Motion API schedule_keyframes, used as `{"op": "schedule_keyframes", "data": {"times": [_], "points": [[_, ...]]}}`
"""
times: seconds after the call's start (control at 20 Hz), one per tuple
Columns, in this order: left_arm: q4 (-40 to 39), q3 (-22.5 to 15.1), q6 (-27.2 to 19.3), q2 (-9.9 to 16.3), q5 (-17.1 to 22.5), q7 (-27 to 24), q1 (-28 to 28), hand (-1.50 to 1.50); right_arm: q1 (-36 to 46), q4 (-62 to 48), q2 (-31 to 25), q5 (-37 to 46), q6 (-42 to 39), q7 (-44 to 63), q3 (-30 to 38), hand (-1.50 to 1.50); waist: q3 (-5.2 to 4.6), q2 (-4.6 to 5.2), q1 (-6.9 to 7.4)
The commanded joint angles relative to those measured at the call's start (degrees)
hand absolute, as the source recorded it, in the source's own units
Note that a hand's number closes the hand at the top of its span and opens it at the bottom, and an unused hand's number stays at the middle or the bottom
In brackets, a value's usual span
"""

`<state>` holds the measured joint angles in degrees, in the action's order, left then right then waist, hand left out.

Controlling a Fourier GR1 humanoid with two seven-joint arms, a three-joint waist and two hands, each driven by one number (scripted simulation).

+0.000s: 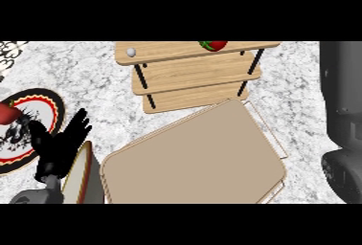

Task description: Pick the tomato from the tray and place it in the tiered shelf

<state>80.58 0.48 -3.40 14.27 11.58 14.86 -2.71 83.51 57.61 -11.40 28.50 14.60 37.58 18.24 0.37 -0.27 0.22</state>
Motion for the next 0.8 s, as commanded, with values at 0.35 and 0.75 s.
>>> {"op": "schedule_keyframes", "data": {"times": [0.35, 0.75], "points": [[0.1, 1.0, 1.3, 0.9, 0.6, 2.5, 2.7, 0.0, -7.1, 5.5, -12.8, -4.0, 0.7, 3.1, 8.8, -1.5, -0.32, 0.14, -0.37], [-5.5, 0.8, 1.9, -0.3, -0.8, 0.5, 0.9, 0.0, -16.6, 10.2, -20.2, -15.2, -10.9, -1.7, 14.9, -1.5, -0.34, 0.37, -0.74]]}}
